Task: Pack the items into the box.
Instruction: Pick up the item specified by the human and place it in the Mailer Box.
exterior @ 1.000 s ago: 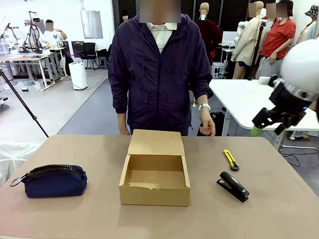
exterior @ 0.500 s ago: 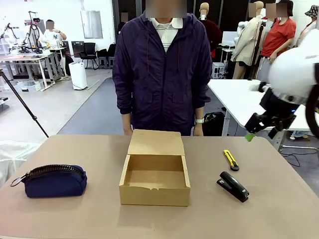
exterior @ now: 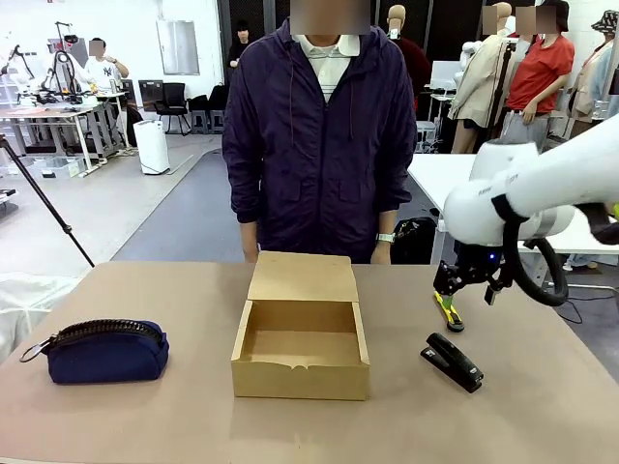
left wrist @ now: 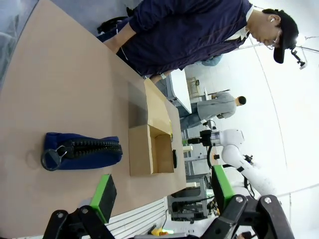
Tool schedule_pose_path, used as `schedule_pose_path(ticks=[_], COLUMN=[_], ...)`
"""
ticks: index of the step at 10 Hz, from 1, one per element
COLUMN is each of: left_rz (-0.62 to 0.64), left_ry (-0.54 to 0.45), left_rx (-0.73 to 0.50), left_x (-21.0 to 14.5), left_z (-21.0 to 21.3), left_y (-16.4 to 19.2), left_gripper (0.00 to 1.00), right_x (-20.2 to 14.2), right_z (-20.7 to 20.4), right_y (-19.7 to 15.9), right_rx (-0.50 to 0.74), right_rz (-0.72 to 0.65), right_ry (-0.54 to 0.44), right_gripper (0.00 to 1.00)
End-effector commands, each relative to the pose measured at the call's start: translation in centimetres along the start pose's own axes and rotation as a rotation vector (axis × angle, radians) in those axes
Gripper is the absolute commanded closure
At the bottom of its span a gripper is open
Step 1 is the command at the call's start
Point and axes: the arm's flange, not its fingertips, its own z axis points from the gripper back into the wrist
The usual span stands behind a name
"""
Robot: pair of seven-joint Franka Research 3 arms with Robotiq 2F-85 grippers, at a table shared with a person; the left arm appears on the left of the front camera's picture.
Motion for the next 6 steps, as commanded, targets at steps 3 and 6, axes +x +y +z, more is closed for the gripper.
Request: schedule_pose_path(ticks=[3,6], left_rz=[-0.010,-0.010], left_ry=[-0.012,-0.012], left_rx=[-0.024,-0.024], left_x=[0.0,0.0], left_z=[0.1,0.1], left_y=[-0.1,-0.1], left_gripper=[0.00,0.00], right_x=[1.7,3.2], right_z=[-1.9,-4.7], right_y=[0.8,0.3], right_rx=[-0.017,-0.023], right_rz=[-0.021,-0.046], right_ry=[-0.028,-0.066], right_gripper=[0.00,0.00])
